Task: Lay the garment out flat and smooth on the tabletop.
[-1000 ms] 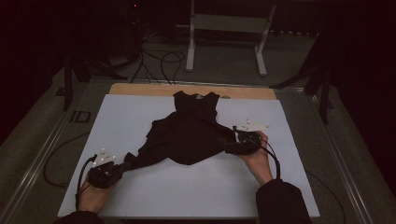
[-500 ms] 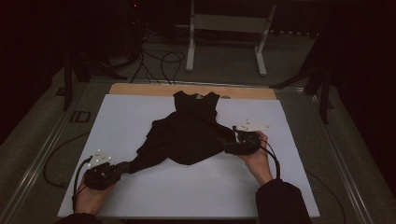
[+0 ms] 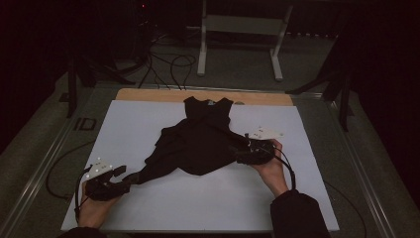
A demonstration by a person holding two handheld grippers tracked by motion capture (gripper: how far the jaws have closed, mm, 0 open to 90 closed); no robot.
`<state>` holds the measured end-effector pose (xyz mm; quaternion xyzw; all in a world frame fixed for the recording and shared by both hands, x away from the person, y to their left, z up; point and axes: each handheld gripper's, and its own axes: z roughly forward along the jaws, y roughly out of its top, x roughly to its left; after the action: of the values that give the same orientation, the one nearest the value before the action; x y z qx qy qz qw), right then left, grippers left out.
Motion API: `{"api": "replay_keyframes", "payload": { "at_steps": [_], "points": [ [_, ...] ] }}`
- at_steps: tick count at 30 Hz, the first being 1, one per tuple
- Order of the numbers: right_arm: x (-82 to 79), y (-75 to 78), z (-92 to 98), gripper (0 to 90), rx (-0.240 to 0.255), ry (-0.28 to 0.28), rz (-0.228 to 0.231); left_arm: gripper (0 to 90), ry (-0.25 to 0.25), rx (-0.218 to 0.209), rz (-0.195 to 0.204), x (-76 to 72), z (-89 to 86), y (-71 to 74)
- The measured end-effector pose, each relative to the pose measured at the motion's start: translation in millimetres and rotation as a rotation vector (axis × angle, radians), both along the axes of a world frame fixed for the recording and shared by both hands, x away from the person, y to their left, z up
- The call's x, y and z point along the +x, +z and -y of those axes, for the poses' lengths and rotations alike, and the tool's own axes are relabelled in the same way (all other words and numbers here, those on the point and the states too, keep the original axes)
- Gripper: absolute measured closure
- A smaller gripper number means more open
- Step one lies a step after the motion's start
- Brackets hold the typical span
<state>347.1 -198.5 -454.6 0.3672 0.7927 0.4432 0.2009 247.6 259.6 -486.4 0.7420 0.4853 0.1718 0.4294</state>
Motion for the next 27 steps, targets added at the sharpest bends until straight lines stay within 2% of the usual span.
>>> {"api": "replay_keyframes", "payload": {
  "at_steps": [6, 13, 18, 21, 24, 27],
  "points": [
    [0.2, 7.5, -7.9, 20.0, 0.002, 0.015, 0.010, 24.2, 0.031, -0.033, 0.020, 5.8, -2.8, 0.0],
    [4.6, 21.5, -26.1, 19.4, -0.021, 0.054, 0.031, 15.7, 0.029, -0.032, 0.048, 8.3, -0.5, -0.9],
    [9.9, 32.9, -47.0, 15.8, -0.034, 0.091, 0.043, 13.0, 0.051, -0.039, 0.121, 6.6, -1.6, 2.6],
    [14.1, 34.8, -57.0, 11.0, -0.043, 0.092, 0.036, 9.8, 0.073, -0.027, 0.160, 4.6, -1.8, 2.7],
    [20.3, 33.6, -64.9, 9.1, -0.037, 0.088, 0.010, 3.5, 0.081, -0.011, 0.170, 4.5, -2.7, 2.6],
    [25.9, 32.9, -72.1, 9.0, -0.031, 0.088, -0.006, 1.9, 0.083, -0.006, 0.178, 3.7, -3.2, 2.5]
  ]
}}
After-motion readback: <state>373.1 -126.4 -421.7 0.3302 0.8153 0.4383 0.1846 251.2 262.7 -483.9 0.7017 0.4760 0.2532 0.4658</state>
